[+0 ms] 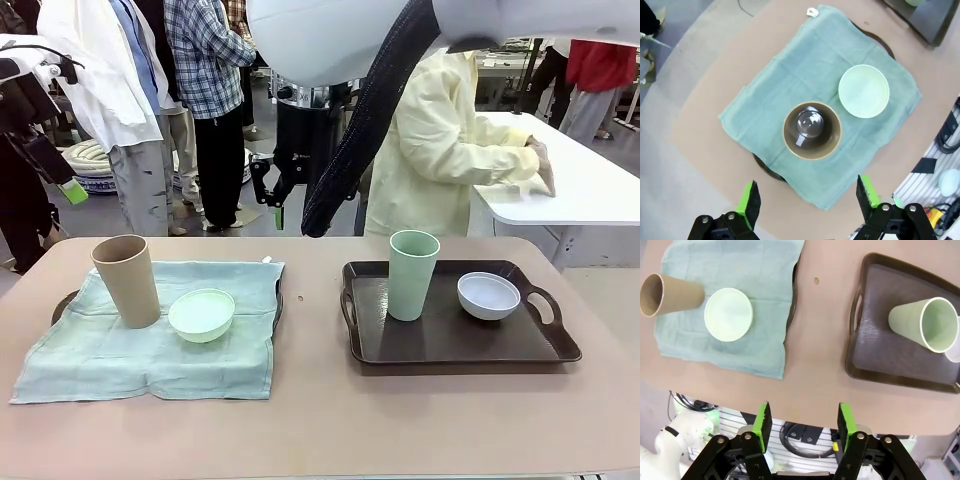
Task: Set up a tray with a mat and arrange the tableware.
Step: Pick up the Picnic Bowl and Reusable plastic cup from the Handle tray in front of the human's position and hold them in the air.
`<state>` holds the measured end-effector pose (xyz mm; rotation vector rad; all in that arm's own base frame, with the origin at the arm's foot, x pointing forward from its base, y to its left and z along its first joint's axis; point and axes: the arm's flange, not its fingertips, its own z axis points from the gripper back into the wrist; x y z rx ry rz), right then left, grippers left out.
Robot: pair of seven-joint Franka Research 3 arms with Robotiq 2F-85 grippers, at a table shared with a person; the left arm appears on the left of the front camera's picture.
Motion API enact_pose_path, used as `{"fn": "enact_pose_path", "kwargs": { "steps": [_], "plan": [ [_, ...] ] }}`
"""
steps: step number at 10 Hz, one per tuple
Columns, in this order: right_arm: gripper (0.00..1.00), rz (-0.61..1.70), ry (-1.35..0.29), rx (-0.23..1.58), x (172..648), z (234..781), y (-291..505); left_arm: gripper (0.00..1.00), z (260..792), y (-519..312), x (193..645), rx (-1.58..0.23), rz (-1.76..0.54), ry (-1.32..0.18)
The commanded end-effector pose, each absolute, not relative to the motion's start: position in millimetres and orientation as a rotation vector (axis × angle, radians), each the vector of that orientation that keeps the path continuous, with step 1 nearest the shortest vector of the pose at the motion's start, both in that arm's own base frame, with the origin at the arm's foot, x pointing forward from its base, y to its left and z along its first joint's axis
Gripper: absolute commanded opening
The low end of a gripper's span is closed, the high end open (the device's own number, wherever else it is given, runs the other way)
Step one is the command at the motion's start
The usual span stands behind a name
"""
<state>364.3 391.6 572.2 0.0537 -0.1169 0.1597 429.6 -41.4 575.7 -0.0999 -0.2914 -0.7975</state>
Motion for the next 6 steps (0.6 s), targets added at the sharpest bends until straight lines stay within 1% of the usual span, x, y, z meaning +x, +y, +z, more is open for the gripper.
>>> {"fn": "enact_pose_path", "kwargs": {
  "steps": [1, 6],
  "plan": [
    [0.69, 0.152, -0.111, 0.046, 363.2, 570.7, 389.6, 1.00, 574.4, -42.2, 425.3, -0.083, -0.792, -0.296],
    [0.69, 0.152, -0.111, 0.046, 363.2, 570.7, 389.6, 1.00, 574.4, -42.2, 425.3, -0.083, -0.792, -0.296]
  ]
}}
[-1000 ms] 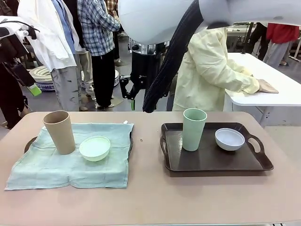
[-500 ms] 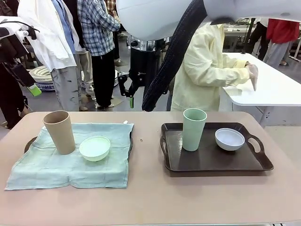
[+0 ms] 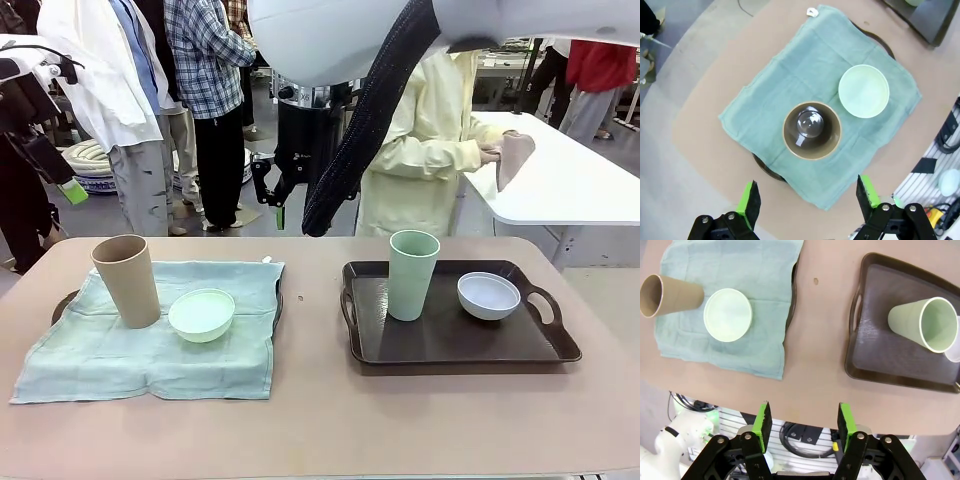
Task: Set up a tray with a mat and arrange the tableware.
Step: Pick up the Picnic Bowl and Reusable plastic cup from the Handle tray in front of the human's position and hold them in the air.
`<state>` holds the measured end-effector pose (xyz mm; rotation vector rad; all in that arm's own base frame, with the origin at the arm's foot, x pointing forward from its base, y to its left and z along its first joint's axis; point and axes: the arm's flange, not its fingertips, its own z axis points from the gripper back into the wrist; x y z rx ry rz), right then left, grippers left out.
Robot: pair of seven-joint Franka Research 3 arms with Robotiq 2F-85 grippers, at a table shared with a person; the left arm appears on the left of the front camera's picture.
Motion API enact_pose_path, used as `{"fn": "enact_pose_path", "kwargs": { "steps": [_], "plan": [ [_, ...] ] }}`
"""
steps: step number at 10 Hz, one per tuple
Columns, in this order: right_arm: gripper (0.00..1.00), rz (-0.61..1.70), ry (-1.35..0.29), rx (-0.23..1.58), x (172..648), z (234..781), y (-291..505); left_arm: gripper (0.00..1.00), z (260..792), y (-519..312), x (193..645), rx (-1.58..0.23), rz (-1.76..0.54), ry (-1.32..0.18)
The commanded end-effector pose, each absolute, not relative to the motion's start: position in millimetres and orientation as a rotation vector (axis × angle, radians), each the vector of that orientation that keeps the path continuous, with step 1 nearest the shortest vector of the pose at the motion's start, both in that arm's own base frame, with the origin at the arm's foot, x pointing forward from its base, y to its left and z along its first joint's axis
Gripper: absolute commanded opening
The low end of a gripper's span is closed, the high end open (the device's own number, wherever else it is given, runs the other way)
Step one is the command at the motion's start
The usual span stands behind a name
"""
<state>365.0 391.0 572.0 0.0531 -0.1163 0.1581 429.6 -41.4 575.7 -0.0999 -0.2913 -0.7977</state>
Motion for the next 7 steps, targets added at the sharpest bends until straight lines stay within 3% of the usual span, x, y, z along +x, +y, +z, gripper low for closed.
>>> {"fn": "enact_pose_path", "kwargs": {
  "steps": [1, 4, 7],
  "plan": [
    [0.69, 0.152, -0.111, 0.046, 363, 571, 390, 1.00, 574, -42, 425, -0.083, -0.792, -0.296],
    [0.70, 0.167, -0.133, 0.059, 361, 577, 362, 1.00, 568, -56, 414, -0.213, -0.715, -0.273],
    [0.70, 0.114, -0.159, 0.281, 352, 596, 268, 1.00, 561, -73, 391, -0.378, -0.670, -0.225]
  ]
}}
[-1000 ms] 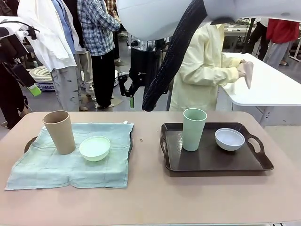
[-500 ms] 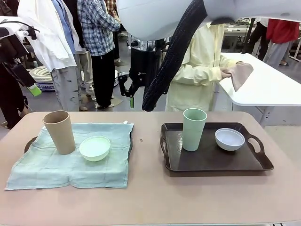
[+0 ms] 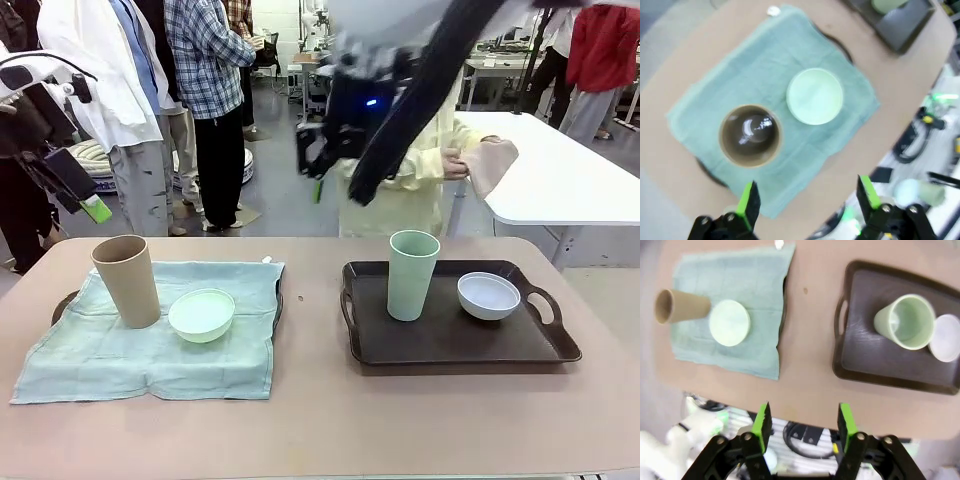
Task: Set up a tray with a mat and arrange the tableware.
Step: Pick up the Picnic Bowl and Reusable plastic cup from the Handle tray in front of the human's position and hold them in the air.
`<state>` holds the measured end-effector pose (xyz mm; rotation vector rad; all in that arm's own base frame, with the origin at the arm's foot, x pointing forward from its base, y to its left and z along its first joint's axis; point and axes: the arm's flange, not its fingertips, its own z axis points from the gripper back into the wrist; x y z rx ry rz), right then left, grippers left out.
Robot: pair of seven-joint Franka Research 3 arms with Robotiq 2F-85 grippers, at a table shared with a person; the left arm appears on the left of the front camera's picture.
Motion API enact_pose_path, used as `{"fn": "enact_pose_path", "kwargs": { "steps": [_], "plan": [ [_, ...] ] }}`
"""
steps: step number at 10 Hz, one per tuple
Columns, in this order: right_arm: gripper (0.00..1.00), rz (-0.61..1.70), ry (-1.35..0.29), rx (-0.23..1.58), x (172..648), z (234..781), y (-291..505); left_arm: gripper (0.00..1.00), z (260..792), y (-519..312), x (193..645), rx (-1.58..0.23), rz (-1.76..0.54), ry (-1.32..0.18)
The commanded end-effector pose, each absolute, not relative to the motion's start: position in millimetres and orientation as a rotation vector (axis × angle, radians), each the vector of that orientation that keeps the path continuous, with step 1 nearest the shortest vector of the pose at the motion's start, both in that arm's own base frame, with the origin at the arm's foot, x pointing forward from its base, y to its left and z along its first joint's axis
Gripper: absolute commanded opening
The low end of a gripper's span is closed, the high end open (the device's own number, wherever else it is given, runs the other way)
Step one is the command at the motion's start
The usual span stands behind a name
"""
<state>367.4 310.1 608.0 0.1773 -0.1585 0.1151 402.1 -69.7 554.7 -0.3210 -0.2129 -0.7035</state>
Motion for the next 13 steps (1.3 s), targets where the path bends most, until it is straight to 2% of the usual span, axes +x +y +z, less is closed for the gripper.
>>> {"fn": "enact_pose_path", "kwargs": {
  "steps": [1, 4, 7, 9, 11, 12, 13],
  "plan": [
    [0.70, 0.070, -0.169, 0.369, 350, 599, 234, 1.00, 567, -73, 388, -0.438, -0.658, -0.228],
    [0.70, -0.057, -0.183, 0.578, 328, 610, 130, 1.00, 580, -41, 396, -0.688, -0.532, -0.301],
    [0.70, -0.141, -0.178, 0.703, 298, 600, 55, 1.00, 574, 6, 409, -0.878, -0.382, -0.306],
    [0.70, -0.212, -0.202, 0.783, 277, 583, 11, 1.00, 563, 32, 412, -0.951, -0.309, -0.272],
    [0.70, -0.297, -0.233, 0.793, 260, 577, -25, 1.00, 549, 42, 410, -0.949, -0.293, -0.200],
    [0.70, -0.242, -0.203, 0.757, 277, 589, 1, 1.00, 546, 37, 405, -0.898, -0.334, -0.184],
    [0.70, -0.242, -0.203, 0.757, 277, 589, 1, 1.00, 545, 44, 407, -0.946, -0.280, -0.230]
  ]
}}
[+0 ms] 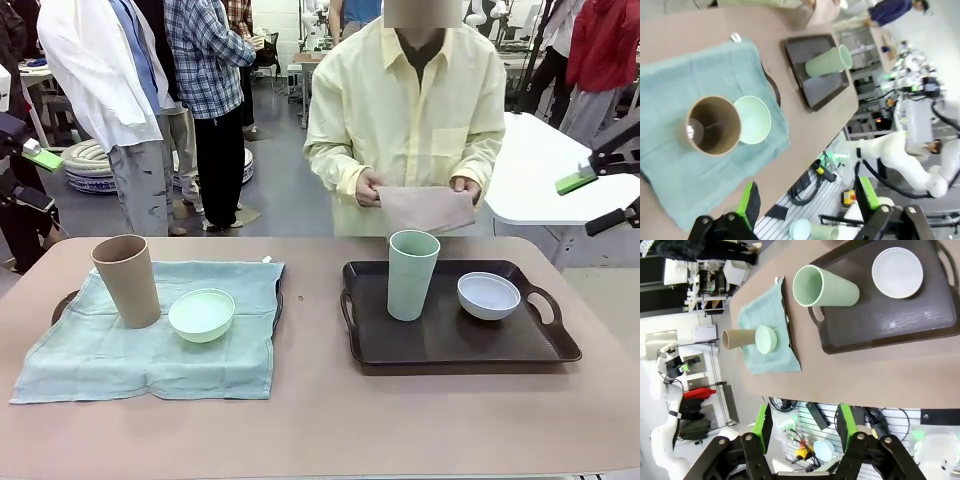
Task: Set up a tray with a mat and arrange the tableware.
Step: Pick up the Picnic Bowl and Reusable plastic cup from the Handle tray in front of the human's position and hold them in the air.
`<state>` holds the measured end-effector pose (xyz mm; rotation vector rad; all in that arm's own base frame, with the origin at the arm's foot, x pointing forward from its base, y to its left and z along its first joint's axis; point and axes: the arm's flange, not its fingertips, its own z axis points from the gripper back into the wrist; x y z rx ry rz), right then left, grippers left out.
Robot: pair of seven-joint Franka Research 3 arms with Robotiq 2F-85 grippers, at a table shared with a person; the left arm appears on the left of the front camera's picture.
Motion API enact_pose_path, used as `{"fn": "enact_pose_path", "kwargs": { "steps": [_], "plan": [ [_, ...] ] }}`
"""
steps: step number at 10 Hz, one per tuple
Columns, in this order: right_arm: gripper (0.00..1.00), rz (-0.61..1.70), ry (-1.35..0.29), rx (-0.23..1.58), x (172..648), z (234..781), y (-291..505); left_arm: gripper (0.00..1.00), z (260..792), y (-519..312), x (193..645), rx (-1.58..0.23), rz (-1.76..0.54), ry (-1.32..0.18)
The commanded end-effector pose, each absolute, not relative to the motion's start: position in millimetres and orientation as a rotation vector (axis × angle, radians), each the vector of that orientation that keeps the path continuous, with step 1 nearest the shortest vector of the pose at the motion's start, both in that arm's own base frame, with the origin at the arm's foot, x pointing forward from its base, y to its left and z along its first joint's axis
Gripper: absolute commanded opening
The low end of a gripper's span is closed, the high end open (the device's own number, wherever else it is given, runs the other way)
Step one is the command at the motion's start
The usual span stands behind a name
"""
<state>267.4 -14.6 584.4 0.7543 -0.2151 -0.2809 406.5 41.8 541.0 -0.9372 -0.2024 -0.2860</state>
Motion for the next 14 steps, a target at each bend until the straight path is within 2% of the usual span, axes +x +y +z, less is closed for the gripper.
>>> {"fn": "enact_pose_path", "kwargs": {
  "steps": [1, 5, 7, 9, 14],
  "plan": [
    [0.70, -0.242, -0.203, 0.757, 277, 589, 1, 1.00, 545, 44, 407, -0.946, -0.280, -0.230],
    [0.70, -0.253, -0.204, 0.729, 273, 587, 5, 1.00, 543, 44, 407, -0.939, -0.277, -0.212],
    [0.70, -0.195, -0.116, 0.770, 283, 584, -57, 1.00, 545, 68, 399, -1.115, -0.091, -0.159],
    [0.70, -0.143, -0.065, 0.893, 288, 580, -123, 1.00, 544, 82, 386, -1.207, -0.008, -0.132],
    [0.70, -0.223, -0.098, 1.040, 292, 555, -223, 1.00, 502, 88, 384, -1.243, 0.104, -0.030]
  ]
}}
